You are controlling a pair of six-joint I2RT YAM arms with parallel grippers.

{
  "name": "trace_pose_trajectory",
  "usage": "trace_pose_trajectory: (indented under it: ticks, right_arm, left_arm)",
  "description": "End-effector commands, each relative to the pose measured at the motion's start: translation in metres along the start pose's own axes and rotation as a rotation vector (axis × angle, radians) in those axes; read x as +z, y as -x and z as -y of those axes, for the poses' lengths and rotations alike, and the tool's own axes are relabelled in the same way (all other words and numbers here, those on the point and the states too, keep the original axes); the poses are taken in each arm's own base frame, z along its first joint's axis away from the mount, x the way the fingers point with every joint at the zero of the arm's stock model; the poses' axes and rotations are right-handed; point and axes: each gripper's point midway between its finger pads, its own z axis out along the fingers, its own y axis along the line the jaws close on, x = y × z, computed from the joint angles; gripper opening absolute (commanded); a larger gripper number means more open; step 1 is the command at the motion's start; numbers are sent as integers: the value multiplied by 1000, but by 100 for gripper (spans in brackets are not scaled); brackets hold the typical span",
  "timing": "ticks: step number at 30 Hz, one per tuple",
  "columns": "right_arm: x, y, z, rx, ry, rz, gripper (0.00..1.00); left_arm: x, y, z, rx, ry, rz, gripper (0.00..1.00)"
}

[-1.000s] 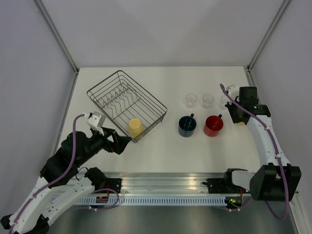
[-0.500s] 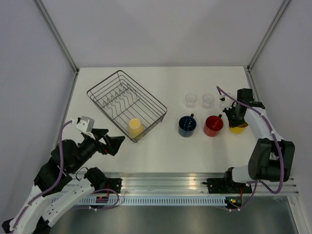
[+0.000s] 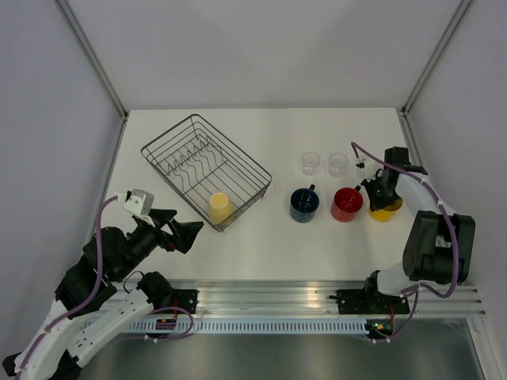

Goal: Unload the cups from the dish rack

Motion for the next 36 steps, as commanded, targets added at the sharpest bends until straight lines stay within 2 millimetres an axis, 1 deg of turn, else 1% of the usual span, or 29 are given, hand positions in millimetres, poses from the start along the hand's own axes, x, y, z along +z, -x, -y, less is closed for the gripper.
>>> trace_pose_trajectory:
  ticks: [1, 3, 4, 7, 13, 16, 19, 21, 22, 23, 24, 28, 29, 31, 32, 33, 34, 35, 36]
  right_arm:
    - [-2, 10, 13, -17, -43, 38, 9]
    - [-2, 12, 13, -15, -42, 46, 13]
    - [-2, 12, 13, -10, -41, 45, 18]
    - [-5, 12, 14, -3, -52, 49, 27]
    - [-22, 23, 17, 4, -75, 88, 35]
    - [-37, 29, 19, 11, -98, 120, 37]
    - [-57, 33, 27, 22, -162, 150, 41]
    - [-73, 38, 28, 21, -190, 184, 44]
    - [-84, 45, 30, 20, -205, 212, 48]
    - [-94, 50, 30, 27, -219, 243, 64]
    - [-102, 52, 30, 27, -226, 260, 97]
    - [-144, 78, 28, 51, -255, 407, 98]
    - [-158, 87, 28, 124, -269, 475, 98]
    - [-174, 99, 28, 225, -277, 561, 98]
    - [-187, 111, 26, 341, -259, 654, 98]
    - [-193, 117, 25, 401, -246, 702, 98]
    - [-203, 126, 24, 467, -226, 769, 98]
    - [-208, 132, 20, 563, -178, 809, 98]
    - [-211, 137, 12, 586, -126, 828, 98]
  left_arm:
    - [1, 3, -2, 14, 13, 12, 100]
    - [2, 2, -2, 15, 12, 6, 100]
    - [3, 2, -2, 17, 12, 4, 100]
    - [4, 1, -2, 17, 16, -2, 100]
    - [7, -1, -3, 19, 24, -14, 100]
    - [7, -1, -4, 20, 32, -14, 100]
    - [9, -2, -5, 22, 39, -26, 100]
    - [12, -5, -5, 26, 43, -44, 100]
    - [14, -6, -5, 27, 48, -49, 100]
    - [15, -6, -6, 28, 52, -52, 100]
    - [18, -7, -7, 31, 63, -65, 100]
    - [24, -12, -13, 45, 110, -104, 100]
    - [26, -10, -17, 44, 134, -105, 100]
    - [30, -15, -24, 46, 183, -135, 100]
    - [31, -14, -24, 43, 194, -140, 100]
    - [35, -17, -26, 49, 210, -164, 100]
    - [36, -16, -27, 43, 224, -166, 100]
    - [37, -17, -29, 45, 237, -176, 100]
    - [42, -21, -30, 50, 256, -203, 100]
